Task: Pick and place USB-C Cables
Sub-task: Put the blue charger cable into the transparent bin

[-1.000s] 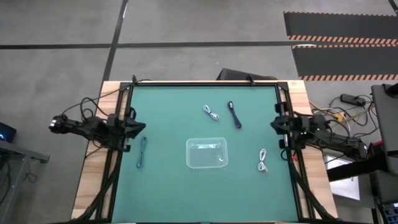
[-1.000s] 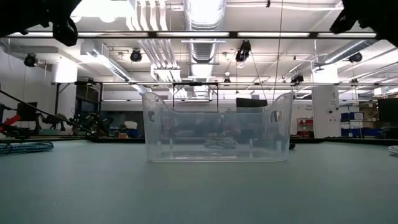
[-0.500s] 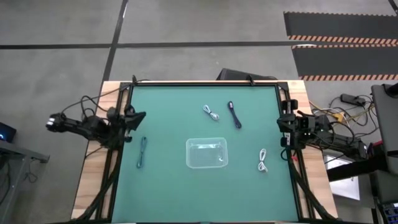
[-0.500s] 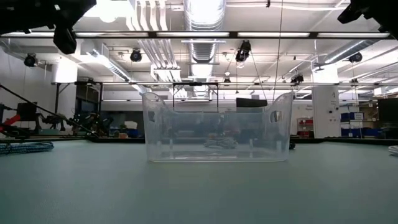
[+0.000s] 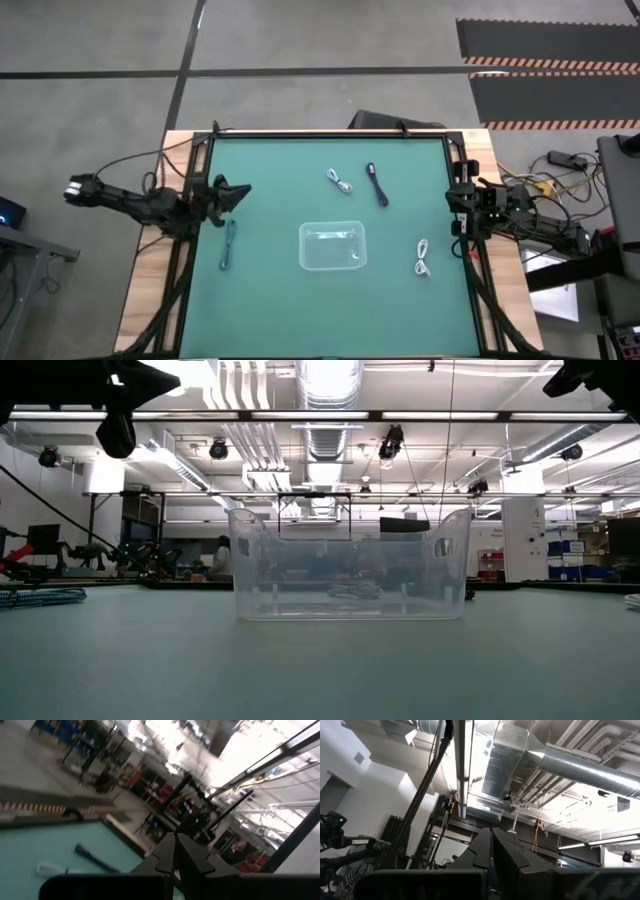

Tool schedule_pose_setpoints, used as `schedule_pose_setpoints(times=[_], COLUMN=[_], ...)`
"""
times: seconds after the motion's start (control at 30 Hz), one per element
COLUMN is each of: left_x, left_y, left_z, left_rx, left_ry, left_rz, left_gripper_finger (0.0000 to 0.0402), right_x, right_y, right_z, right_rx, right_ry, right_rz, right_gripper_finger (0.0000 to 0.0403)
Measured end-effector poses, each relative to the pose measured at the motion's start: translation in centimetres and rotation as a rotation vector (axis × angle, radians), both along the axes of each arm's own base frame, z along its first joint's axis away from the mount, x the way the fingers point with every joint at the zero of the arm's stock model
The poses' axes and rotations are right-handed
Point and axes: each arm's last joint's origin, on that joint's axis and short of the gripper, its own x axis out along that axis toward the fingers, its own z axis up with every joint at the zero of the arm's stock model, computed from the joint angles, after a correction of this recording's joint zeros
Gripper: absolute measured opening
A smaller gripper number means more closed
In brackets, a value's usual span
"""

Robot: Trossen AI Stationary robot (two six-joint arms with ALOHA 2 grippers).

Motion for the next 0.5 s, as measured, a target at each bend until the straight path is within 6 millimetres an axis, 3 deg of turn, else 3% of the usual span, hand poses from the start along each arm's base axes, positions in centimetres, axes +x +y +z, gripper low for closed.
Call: schedule_pose_setpoints(times=[0.27, 0.5], left_x=[0.77, 1.14], left_y=[-0.19, -0.37], left_z=[1.11, 0.55], left_rx=[-0.209, -0.44], left_ry=[0.191, 0.437], left_rz=[-0.009, 0.048], left_gripper_finger=[0.0, 0.0], right_x=[0.16, 0.16], right_y=[-0.05, -0.05], right_z=[-0.16, -0.17], right_rx=[0.009, 0.009], right_ry=[0.027, 0.027], right_rz=[-0.001, 0.0], right_gripper_finger=[0.0009, 0.0009])
